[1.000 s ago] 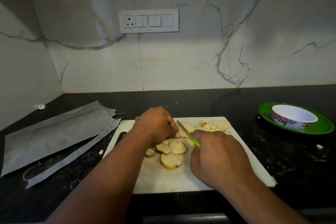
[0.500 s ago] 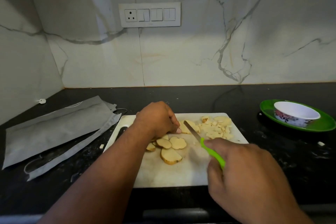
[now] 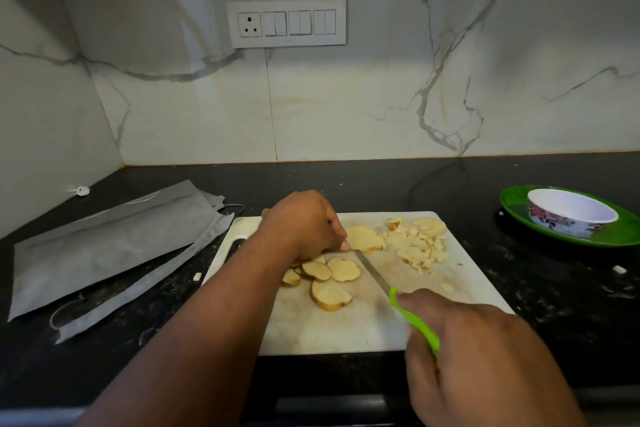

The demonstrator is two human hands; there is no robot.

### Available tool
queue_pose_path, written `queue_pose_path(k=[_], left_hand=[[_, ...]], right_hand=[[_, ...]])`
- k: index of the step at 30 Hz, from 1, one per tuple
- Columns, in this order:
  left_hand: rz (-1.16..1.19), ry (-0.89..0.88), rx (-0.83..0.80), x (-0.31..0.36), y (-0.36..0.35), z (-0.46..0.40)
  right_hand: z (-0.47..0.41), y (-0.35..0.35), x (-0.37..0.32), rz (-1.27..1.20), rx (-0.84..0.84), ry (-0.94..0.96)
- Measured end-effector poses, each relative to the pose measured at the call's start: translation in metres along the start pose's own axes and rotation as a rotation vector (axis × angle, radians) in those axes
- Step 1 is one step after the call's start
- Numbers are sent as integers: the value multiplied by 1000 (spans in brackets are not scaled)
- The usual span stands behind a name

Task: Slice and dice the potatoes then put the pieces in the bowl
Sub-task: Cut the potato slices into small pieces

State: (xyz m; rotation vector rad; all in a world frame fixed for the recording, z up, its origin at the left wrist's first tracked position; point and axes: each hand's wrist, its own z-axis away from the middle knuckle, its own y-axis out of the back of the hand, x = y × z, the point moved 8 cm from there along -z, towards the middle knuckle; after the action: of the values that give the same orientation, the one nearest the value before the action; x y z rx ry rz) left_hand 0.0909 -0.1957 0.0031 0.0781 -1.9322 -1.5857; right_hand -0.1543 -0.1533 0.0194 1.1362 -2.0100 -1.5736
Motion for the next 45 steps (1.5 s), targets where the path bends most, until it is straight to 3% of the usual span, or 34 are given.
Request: queue_pose_path(k=[5,13,21,24,27,34,45], left_hand=[[-19,-8,7,1,0,4],[36,20,0,4,4,7],[39,48,-12,4,4,9],[-2,33,-13,6,7,12],[-64,23,-1,15,8,17],[-388,-33,189,64,7,34],[-386,-50,51,77,-13,31]], right_hand=[[-30,4,-6,-49,126,27],[-59,-20,-12,-127,106,44],[-22,-8,7,-109,76,51],[-15,5,22,-157,77,54],[-23,8,47,-259,193,-26],[-33,-11,80,-613,252,-153],[-28,-11,82,-683,238,-146]])
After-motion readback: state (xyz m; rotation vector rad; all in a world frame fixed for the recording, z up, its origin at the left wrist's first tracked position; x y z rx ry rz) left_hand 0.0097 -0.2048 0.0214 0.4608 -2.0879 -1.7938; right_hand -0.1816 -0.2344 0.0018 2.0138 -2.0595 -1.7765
